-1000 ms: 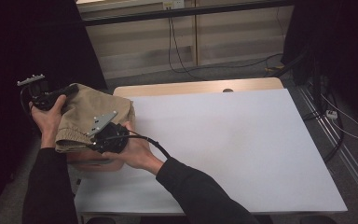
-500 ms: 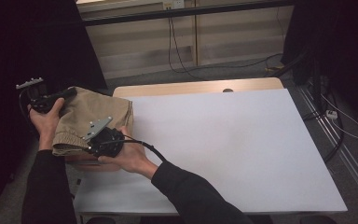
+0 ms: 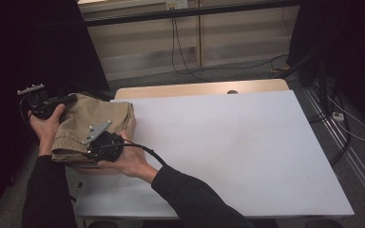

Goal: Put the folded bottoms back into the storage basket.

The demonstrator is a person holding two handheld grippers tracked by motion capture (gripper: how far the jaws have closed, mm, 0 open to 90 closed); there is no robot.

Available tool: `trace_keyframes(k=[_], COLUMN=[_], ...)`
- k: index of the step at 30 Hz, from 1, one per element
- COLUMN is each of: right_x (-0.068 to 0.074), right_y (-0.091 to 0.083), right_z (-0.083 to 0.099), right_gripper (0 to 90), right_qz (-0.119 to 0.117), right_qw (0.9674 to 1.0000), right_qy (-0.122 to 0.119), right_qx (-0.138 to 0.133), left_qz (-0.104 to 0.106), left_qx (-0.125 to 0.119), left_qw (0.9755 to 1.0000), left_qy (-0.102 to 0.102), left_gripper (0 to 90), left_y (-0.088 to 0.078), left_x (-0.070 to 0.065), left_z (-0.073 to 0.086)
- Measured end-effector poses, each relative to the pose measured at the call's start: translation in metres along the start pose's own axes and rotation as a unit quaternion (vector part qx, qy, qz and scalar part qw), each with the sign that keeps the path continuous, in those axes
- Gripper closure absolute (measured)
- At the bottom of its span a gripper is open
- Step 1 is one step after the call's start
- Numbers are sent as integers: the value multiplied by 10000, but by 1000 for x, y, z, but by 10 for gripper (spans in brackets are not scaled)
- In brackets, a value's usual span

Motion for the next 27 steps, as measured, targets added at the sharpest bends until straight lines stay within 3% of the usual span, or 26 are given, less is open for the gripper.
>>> trace_keyframes(k=[13, 19, 27], right_x=[0, -1, -3], right_y=[7, 10, 14], right_z=[4, 5, 5], right_gripper=[784, 785, 783], right_qz=[-34, -43, 17], right_qw=[9999, 9999, 9998], right_qy=[55, 130, 164], right_qx=[89, 90, 111], left_qz=[-24, 2, 25], left_qx=[165, 308, 303], left_qw=[9999, 9995, 9995], left_qy=[-35, 43, 44], left_gripper=[870, 870, 869], left_y=[9, 13, 19], left_x=[9, 10, 11], left_z=[14, 17, 14])
Point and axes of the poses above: each handheld gripper's, and its own axes: y roughly forward along the jaws, z roughly out of its underside, x roughly to its left, the point moved 8 cm from there along y, roughly forward along the jaws, and after that the axes turned 2 degrees about x, right-handed, at the moved point
